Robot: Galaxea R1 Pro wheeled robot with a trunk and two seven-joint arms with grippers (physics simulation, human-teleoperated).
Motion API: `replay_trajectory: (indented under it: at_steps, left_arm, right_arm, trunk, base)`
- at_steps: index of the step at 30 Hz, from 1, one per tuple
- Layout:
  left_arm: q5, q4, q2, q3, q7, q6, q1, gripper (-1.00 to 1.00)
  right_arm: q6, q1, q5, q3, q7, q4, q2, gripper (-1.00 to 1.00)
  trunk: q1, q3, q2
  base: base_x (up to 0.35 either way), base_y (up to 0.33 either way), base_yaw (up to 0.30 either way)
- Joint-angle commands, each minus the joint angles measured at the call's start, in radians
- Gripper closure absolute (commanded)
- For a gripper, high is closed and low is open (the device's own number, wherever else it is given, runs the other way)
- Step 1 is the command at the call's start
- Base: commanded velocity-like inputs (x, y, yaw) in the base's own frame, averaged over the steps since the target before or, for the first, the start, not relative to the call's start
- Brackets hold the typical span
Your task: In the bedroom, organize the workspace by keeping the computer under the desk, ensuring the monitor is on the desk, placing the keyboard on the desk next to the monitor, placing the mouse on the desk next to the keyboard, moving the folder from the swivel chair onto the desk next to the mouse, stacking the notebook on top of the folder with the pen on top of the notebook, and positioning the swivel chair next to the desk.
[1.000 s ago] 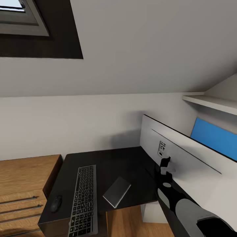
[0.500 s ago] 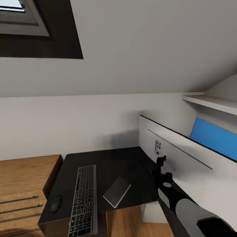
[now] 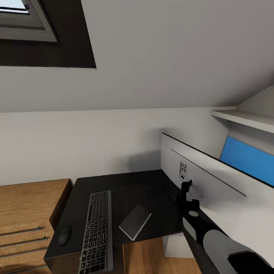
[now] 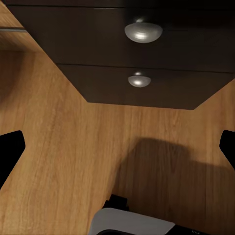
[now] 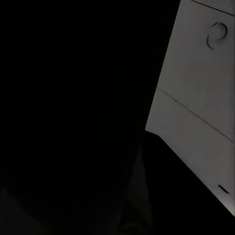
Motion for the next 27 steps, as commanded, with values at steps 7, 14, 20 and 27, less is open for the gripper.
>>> replay_trajectory:
  at_steps: [7, 14, 20, 27]
  left_arm:
    - [0.007, 0.0, 0.0, -0.009, 0.006, -0.003, -0.001, -1.0]
    - [0.007, 0.0, 0.0, -0.009, 0.006, -0.003, 0.0, -1.0]
    - [0.007, 0.0, 0.0, -0.009, 0.006, -0.003, -0.001, -1.0]
    - [0.007, 0.0, 0.0, -0.009, 0.006, -0.003, 0.0, -1.0]
  right_arm:
    - [-0.058, -0.001, -0.016, 0.014, -0.003, 0.003, -0.001, 1.0]
    - [-0.085, -0.001, -0.017, 0.016, -0.001, 0.005, -0.002, 1.0]
    - [-0.087, -0.001, -0.017, 0.016, 0.0, 0.005, -0.001, 1.0]
    - [-0.094, -0.001, -0.017, 0.016, 0.0, 0.003, -0.001, 1.0]
  trunk:
    - [0.0, -0.002, -0.002]
    - [0.0, -0.002, -0.002]
    - [0.0, -0.002, -0.002]
    - [0.0, -0.002, -0.002]
  base:
    - [-0.045, 0.0, 0.0]
    - [-0.299, 0.0, 0.0]
    - [-0.333, 0.0, 0.0]
    - [-0.335, 0.0, 0.0]
